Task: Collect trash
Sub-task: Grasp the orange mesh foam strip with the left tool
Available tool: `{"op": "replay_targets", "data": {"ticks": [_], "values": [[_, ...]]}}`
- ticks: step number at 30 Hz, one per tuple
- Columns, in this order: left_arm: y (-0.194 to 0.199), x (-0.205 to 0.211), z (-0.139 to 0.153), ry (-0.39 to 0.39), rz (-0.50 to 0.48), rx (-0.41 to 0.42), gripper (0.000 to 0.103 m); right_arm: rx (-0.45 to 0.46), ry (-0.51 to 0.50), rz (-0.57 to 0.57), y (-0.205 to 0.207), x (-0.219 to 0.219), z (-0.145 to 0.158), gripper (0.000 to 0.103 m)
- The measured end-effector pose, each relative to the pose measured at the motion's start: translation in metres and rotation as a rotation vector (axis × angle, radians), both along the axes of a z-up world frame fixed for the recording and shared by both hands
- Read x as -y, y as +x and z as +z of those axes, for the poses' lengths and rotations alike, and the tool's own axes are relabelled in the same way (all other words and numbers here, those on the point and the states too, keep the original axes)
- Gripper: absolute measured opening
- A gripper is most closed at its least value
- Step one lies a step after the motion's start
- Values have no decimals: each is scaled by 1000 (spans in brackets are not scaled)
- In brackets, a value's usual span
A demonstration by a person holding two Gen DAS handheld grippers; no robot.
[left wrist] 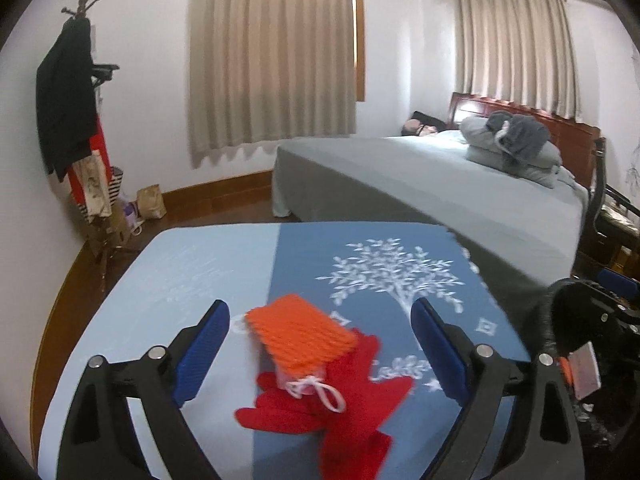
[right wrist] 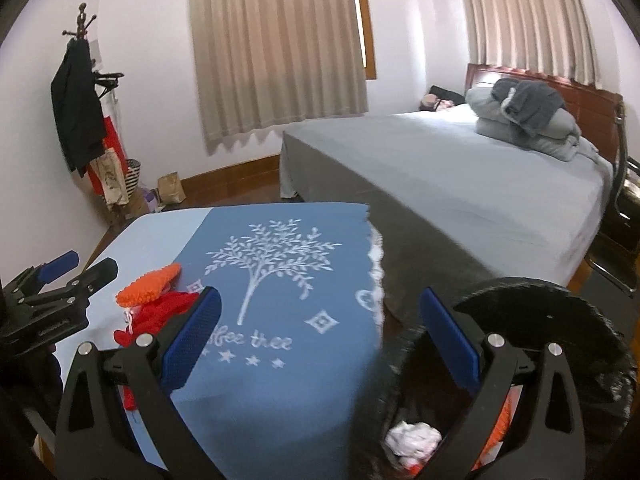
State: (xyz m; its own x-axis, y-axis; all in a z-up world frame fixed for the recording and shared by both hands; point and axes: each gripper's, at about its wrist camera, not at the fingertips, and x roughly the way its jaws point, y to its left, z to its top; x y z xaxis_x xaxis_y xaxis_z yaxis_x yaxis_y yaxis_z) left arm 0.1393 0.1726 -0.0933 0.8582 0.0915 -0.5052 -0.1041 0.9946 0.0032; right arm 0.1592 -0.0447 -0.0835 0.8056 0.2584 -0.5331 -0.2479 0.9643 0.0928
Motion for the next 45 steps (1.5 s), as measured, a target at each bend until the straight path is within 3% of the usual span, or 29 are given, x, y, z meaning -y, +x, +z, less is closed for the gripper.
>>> {"op": "replay_targets", "data": {"ticks": [12, 22, 25, 30, 32, 37, 45], "values": [[47, -33, -36, -29, 31, -87, 83, -42, -24, 48, 36, -40, -22, 97], [62, -31, -61, -57, 9, -157, 79, -68, -33, 59, 42, -48, -35, 97], [64, -30, -67, -66, -3, -176, 72, -71, -34, 58, 43, -48, -36, 97], [66, -28, -69, -91, -31, -194, 46, -77, -31, 52, 44, -45, -38, 97], [64, -29, -68, -110, -44, -189, 31, -78, -29, 52, 44, -45, -39, 97], [59, -35, -59, -133, -51, -162, 13, -73, -28, 56, 43, -46, -38, 97], [42, -48, -31, -134, -31, -94, 12, -62, -14, 79, 38, -55, -34, 97]]}}
